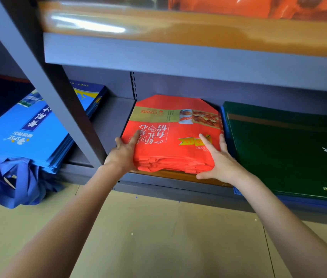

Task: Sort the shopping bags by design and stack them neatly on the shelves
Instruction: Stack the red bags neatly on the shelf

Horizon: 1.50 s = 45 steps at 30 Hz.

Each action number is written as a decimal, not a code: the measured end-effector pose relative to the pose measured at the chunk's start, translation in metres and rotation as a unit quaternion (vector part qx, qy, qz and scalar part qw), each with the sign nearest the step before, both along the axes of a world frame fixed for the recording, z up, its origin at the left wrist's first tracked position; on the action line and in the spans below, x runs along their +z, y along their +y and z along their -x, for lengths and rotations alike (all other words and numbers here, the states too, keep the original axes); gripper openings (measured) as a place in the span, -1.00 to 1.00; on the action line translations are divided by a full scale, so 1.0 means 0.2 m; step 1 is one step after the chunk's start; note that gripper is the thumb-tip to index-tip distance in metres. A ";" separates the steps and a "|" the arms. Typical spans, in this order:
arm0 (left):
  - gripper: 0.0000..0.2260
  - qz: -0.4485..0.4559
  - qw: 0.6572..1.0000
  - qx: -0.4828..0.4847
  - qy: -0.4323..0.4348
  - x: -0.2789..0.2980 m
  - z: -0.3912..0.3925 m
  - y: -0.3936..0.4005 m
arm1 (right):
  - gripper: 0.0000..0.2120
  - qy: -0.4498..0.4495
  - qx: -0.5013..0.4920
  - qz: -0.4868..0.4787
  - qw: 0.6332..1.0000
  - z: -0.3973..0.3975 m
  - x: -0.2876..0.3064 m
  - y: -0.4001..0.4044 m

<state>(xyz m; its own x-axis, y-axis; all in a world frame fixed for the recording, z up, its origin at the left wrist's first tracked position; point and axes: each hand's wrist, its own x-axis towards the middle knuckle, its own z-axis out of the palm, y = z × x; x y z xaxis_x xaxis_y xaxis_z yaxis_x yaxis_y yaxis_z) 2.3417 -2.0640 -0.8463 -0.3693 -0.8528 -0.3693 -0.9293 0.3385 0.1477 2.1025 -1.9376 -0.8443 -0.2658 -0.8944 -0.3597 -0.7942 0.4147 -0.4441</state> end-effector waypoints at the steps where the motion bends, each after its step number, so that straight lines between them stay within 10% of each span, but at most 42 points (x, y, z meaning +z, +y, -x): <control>1: -0.01 0.001 1.000 -0.007 0.005 0.00 -0.01 -0.01 | 0.12 -0.006 -0.004 0.002 1.000 0.01 0.00 0.00; 45: 0.06 -0.016 0.992 -0.061 -0.111 0.04 0.03 -0.03 | 0.06 0.086 0.058 -0.089 0.991 0.03 0.13 -0.03</control>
<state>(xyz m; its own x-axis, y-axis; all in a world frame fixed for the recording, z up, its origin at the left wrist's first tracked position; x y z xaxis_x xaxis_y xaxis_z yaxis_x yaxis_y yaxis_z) 2.3347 -2.0707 -0.8381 -0.3755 -0.7934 -0.4791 -0.8926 0.4488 -0.0436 2.0960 -1.9435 -0.8189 -0.2356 -0.8487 -0.4734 -0.8990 0.3754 -0.2254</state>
